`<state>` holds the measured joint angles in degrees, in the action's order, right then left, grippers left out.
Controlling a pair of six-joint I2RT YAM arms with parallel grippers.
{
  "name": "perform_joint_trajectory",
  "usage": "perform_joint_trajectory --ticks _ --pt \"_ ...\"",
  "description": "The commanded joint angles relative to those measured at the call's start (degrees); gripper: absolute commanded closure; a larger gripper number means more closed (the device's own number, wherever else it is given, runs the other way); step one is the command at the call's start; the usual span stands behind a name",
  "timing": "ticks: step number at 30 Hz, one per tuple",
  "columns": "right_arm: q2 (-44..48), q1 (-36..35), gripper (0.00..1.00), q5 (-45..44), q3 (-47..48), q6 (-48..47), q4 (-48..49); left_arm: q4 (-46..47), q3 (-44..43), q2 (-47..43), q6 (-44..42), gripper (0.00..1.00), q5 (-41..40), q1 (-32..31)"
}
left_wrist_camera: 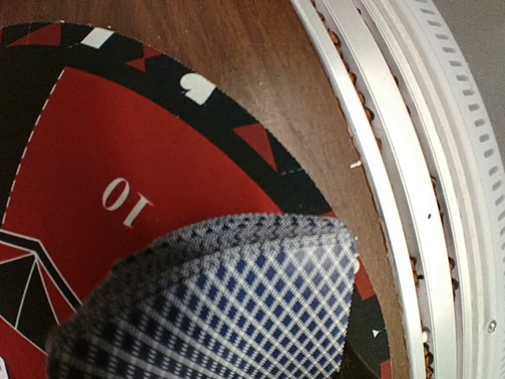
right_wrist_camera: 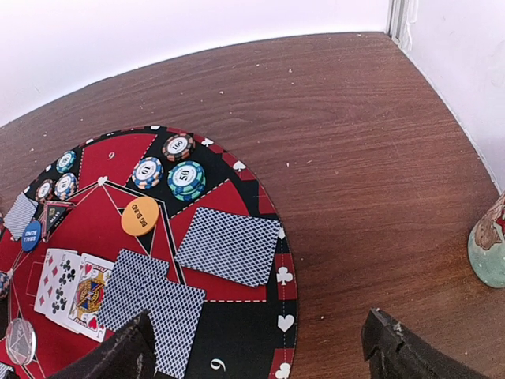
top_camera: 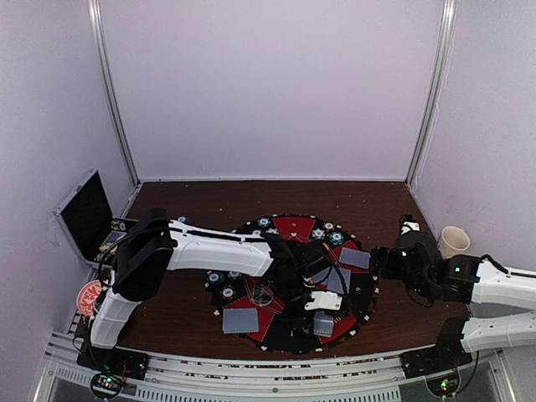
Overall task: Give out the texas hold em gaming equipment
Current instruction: Place the poker card on the poker table mat, then reset both arms
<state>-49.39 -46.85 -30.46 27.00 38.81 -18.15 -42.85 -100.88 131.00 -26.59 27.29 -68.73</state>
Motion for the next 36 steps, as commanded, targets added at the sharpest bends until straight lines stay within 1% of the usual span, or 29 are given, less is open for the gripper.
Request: perform_joint_trajectory --ticks 1,4,6,13,16,17,24,27,29,31,36 --pt "1.3 0.3 0.08 -0.3 -0.7 -0.6 0.7 -0.9 -1.6 2.7 1.1 0.55 1.3 -1.0" --pt "1.6 0.3 0.08 -0.4 -0.7 -0.6 0.7 -0.9 -1.8 3.1 1.1 0.53 1.3 -1.1" --pt "1.5 0.4 0.08 -0.5 -0.7 -0.5 0.7 -0.9 -1.9 3.1 1.2 0.47 1.2 -1.1" --pt "1.9 0.3 0.08 -0.7 -0.9 -0.4 0.6 -0.9 -2.0 3.1 1.1 0.19 0.5 -1.1" --pt "2.2 0.3 0.07 -0.6 -0.8 -0.5 0.6 -0.9 -2.0 3.1 1.1 0.05 0.3 -1.1" --pt "2.3 0.4 0.07 -0.6 -0.9 -0.5 0.6 -1.1 -2.2 3.1 1.1 0.02 0.1 -1.1" --pt "2.5 0.4 0.06 -0.4 -0.9 -0.4 0.7 -1.6 -1.2 -0.1 0.7 0.02 -2.3 -1.1" --pt "2.2 0.3 0.01 -0.5 -0.8 -0.5 0.6 -1.1 -0.8 -3.6 0.5 0.02 -4.5 -0.9" --pt "2.1 0.3 0.00 -0.5 -0.6 -0.5 0.5 -0.9 -0.5 -6.3 0.4 0.02 -5.6 -0.4" --pt "2.1 0.4 0.00 -0.6 -0.4 -0.5 0.3 -0.8 -0.3 -9.1 0.5 0.02 -6.7 0.8" --pt "0.7 0.3 0.00 -0.4 1.4 -1.0 -0.5 0.1 2.3 -18.0 1.1 0.02 -9.3 6.5"
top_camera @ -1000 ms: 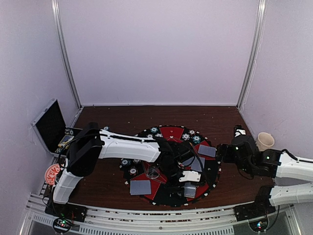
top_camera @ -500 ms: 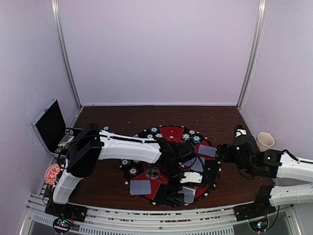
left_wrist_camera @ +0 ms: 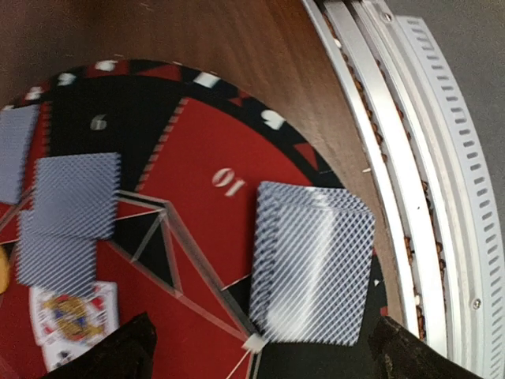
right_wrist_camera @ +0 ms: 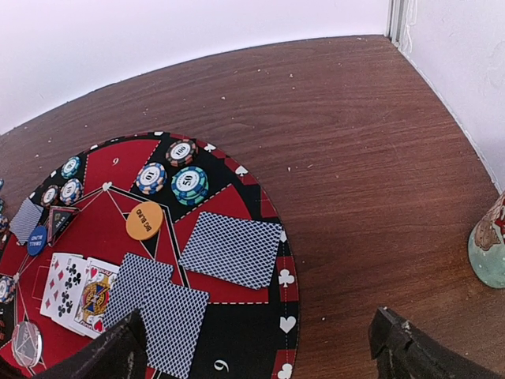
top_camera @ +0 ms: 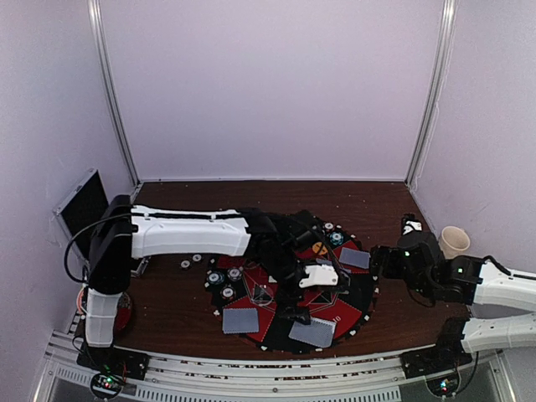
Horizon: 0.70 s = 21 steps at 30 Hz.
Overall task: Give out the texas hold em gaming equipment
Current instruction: Reset both arms
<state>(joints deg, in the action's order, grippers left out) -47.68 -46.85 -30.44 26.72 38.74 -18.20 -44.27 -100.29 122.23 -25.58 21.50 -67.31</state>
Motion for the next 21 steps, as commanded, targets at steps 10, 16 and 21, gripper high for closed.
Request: perform_joint_trajectory --ticks 10,16,21 --pt "-5.5 0.4 0.00 -6.2 6.5 -1.3 -3.7 18.7 23.5 -40.3 4.5 0.02 -14.2 29.9" --pt "-5.3 0.2 0.00 -8.4 6.0 -0.7 -3.6 31.2 44.7 -61.3 6.9 0.02 -22.1 42.3" --pt "-3.4 -0.1 0.00 -7.1 4.4 -1.1 -2.2 36.2 59.9 -78.0 8.8 0.02 -27.1 45.0"
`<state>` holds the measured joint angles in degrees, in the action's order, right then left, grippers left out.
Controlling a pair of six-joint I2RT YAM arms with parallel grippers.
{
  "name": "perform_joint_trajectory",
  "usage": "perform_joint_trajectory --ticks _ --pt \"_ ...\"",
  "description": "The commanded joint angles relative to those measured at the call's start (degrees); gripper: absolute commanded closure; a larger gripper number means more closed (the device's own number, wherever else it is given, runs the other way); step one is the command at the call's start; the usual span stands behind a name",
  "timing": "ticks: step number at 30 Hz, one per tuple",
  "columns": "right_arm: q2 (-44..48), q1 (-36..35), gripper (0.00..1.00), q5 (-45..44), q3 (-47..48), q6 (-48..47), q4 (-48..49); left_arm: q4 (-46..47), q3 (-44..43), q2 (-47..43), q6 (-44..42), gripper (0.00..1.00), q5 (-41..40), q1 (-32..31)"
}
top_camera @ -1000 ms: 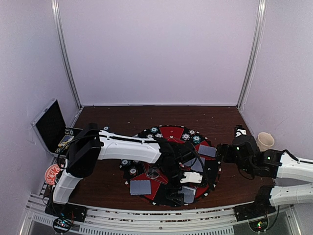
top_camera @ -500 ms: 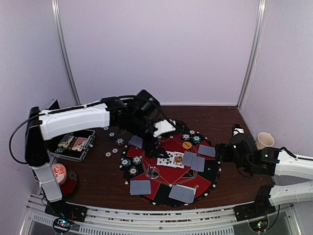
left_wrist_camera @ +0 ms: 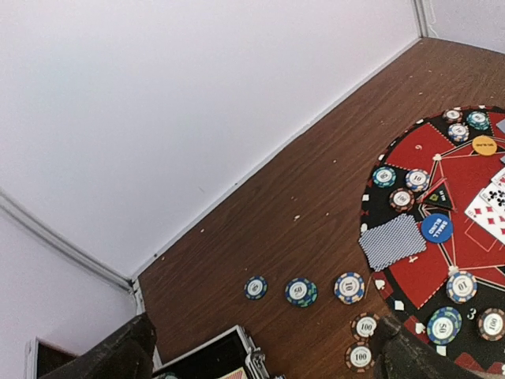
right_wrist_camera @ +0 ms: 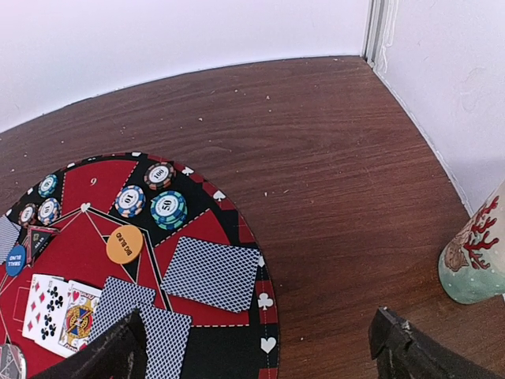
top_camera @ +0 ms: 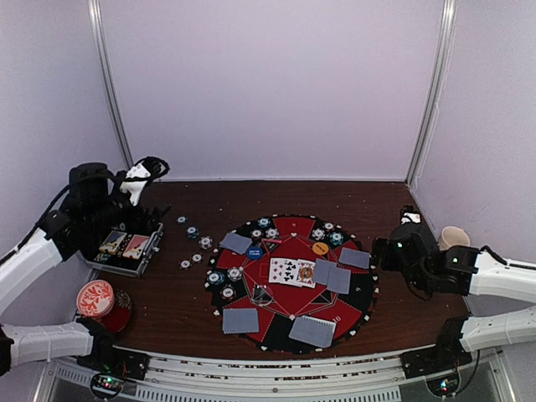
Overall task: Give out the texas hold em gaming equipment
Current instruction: Reset both arms
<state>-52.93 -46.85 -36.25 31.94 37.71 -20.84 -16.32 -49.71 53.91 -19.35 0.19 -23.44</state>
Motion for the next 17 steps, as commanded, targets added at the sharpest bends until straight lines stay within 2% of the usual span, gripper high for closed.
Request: perform_joint_trajectory --ticks 1,7,17 --pt "2.4 -0.3 0.00 -1.0 -1.2 0.0 0.7 8.3 11.3 -12.4 2.5 0.02 -6.6 1.3" --pt "6.6 -0.4 0.00 0.1 -3.9 -0.7 3.1 5.9 16.2 -22.0 3.2 0.02 -6.6 1.7" --pt "6.8 -0.5 0.00 -1.3 -4.2 -1.3 3.6 5.5 17.5 -22.4 2.7 0.02 -3.3 2.0"
